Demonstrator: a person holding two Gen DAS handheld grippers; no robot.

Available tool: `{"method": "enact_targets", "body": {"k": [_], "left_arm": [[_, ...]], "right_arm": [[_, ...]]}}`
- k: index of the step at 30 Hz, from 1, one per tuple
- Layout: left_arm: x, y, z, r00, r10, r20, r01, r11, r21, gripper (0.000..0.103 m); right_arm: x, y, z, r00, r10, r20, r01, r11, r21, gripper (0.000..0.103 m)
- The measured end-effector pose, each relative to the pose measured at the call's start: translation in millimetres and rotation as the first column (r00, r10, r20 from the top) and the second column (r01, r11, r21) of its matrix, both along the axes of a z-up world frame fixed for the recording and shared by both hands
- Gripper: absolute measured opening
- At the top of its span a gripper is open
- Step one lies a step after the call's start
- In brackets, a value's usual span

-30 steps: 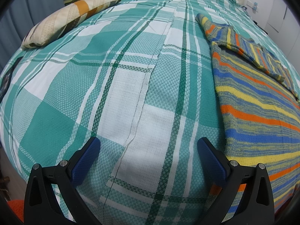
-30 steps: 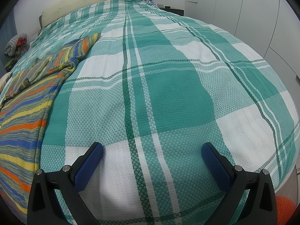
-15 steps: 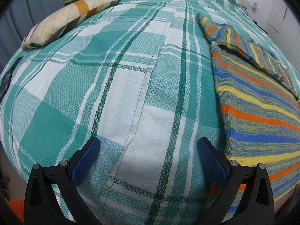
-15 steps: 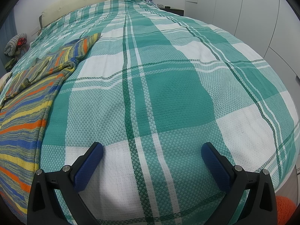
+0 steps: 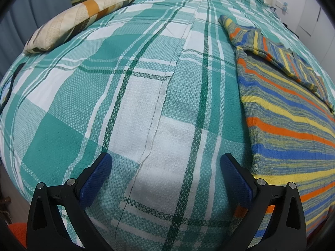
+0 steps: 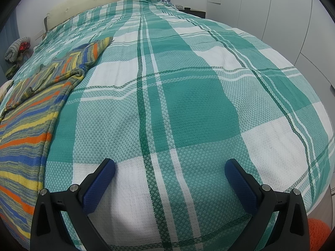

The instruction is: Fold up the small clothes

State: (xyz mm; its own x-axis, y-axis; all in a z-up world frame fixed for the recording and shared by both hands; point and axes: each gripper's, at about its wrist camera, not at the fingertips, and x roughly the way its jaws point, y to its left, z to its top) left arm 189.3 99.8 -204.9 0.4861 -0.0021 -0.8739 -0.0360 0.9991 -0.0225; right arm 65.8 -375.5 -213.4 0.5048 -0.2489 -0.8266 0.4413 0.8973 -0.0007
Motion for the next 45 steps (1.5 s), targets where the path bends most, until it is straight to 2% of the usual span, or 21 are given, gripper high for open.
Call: {"method": "enact_targets", "body": {"k": [4,8,16,23,30,45], "left_arm": [[-2,2,2,1.0,0.003,0.01,-0.003,1.0,-0.016,0.103],[-9,5,9,1.0,0.004,0.03,-0.002,0.998,-0.065,0.102],[-22,-9,22,0.997,-0.06,0.041,0.063,0.994,-0.089,0.102],[-27,-17,35,0.995,-0.082,0.063,0.09,0.988,-0.129,0.102],[-33,-28,45,0.988,-0.128,0.092,0.137,0.986,-0.1,0.102],[-31,-34,48,0.986,-0.14,0.093,0.149,0.983,-0.106,0.102]], "right_arm": [[0,-2,2,1.0,0.001,0.0,-0.001,1.0,-0.006,0.103],[-3,-3,9,1.0,-0.009,0.017,0.009,1.0,-0.003,0.103],[-17,6,35,0.997,-0.013,0.074,0.018,0.998,-0.06,0.103],[-27,12,43,0.996,-0.012,0.092,0.016,0.999,-0.048,0.103],[-32,13,48,0.995,-0.017,0.103,0.021,0.999,-0.041,0.103],[-34,21,50,0.995,0.004,0.099,0.001,0.999,-0.047,0.103]]}}
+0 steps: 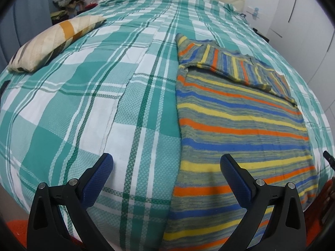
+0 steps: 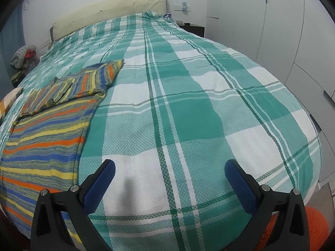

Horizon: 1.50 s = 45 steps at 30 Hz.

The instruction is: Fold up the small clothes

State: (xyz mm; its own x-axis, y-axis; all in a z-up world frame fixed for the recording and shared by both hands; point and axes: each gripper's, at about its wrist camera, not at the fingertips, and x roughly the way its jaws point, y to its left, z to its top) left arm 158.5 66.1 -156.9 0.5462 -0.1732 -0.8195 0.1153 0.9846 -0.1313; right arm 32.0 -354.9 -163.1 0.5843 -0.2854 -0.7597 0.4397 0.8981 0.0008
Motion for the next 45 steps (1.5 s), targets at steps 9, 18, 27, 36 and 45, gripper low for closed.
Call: {"method": "enact_targets", "body": {"k": [9,18,27,36,45], "left_arm": [[-1,5,12,1.0,0.009,0.013,-0.008,0.998,-0.058,0.102],[-6,-1,16,1.0,-0.013,0.024,0.013,1.0,-0.023,0.102],[-34,10,36,1.0,-0.001,0.023,0.001,1.0,-0.019,0.102],[-48,8,10,0.997,-0.063,-0.05,0.061,0.997,-0.046,0.102],[-42,-6,25,0.989,-0.148,0.0,0.147,0.985,-0.089,0.102]], "right_arm": [[-12,-5,21,1.0,-0.023,0.014,0.023,1.0,0.005,0.103],[-23,2,29,0.999,-0.009,0.036,0.009,1.0,0.0,0.103],[-27,-13,26,0.997,-0.025,0.068,0.016,0.991,0.132,0.103],[-21,-9,23,0.997,-0.054,0.064,0.048,0.994,0.097,0.103],[-5,26,1,0.998,0.034,-0.06,-0.034,0.999,0.001,0.103]]}}
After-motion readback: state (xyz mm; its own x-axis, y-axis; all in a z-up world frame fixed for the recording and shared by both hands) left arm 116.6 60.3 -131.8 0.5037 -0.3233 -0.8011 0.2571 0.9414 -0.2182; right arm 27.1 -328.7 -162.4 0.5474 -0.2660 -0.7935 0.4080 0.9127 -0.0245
